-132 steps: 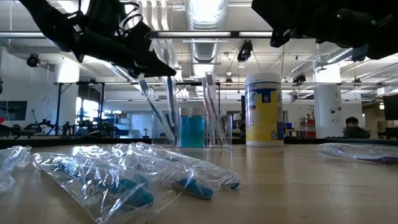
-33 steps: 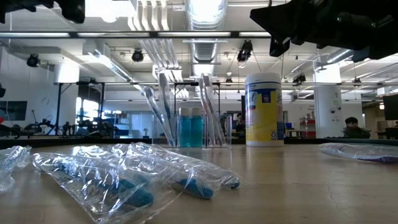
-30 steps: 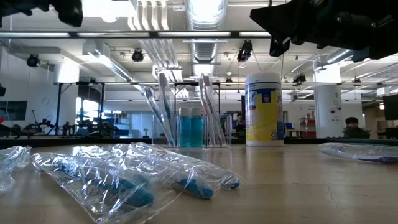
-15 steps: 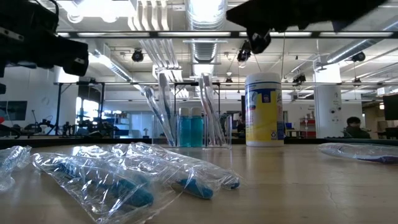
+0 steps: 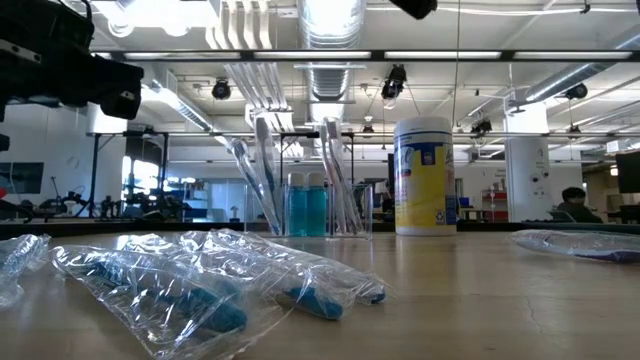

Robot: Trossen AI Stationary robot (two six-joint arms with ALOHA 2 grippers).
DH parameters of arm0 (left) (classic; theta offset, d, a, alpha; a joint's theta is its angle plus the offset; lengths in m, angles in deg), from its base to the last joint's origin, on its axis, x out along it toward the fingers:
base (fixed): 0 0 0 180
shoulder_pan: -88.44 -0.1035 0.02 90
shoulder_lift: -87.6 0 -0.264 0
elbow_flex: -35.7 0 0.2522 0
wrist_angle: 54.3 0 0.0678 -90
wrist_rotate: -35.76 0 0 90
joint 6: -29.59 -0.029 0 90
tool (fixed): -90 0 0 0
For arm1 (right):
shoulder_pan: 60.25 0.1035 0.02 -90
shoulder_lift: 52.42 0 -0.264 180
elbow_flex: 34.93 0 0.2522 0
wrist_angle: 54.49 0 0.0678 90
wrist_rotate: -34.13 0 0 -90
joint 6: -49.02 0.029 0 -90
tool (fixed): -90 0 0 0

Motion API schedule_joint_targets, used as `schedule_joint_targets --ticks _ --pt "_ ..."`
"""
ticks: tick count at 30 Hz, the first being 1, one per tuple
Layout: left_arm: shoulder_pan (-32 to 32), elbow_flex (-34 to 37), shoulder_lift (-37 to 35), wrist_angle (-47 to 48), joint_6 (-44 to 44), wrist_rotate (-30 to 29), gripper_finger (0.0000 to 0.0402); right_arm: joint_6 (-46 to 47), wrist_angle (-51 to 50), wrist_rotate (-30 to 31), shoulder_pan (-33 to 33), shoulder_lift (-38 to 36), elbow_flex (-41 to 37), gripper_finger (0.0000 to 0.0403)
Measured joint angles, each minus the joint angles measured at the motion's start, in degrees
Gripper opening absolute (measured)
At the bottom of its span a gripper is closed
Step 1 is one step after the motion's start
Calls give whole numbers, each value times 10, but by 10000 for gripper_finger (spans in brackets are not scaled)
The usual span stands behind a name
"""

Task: Pick & Place toothbrushing station
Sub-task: Put the blue toothbrush into the transparent organizer

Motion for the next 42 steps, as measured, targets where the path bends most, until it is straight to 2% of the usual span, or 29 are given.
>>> schedule_joint_targets --ticks 5,10,15,21,29,34,42 --pt "0 2 0 0 0 -14 10 77 -60 25 37 57 63 168" --pt "0 1 0 0 5 -14 4 182 -92 23 69 110 86 193" --pt "0 0 1 -1 5 -14 18 259 -89 15 105 152 95 195" --pt "0 2 3 1 27 -12 36 328 -34 73 118 203 97 194" --pt "0 2 6 11 29 -12 35 410 -2 108 102 287 97 194" --pt "0 2 6 14 29 -12 28 421 1 141 94 327 115 194" --pt "0 2 6 15 29 -12 33 409 -8 144 80 387 177 194"
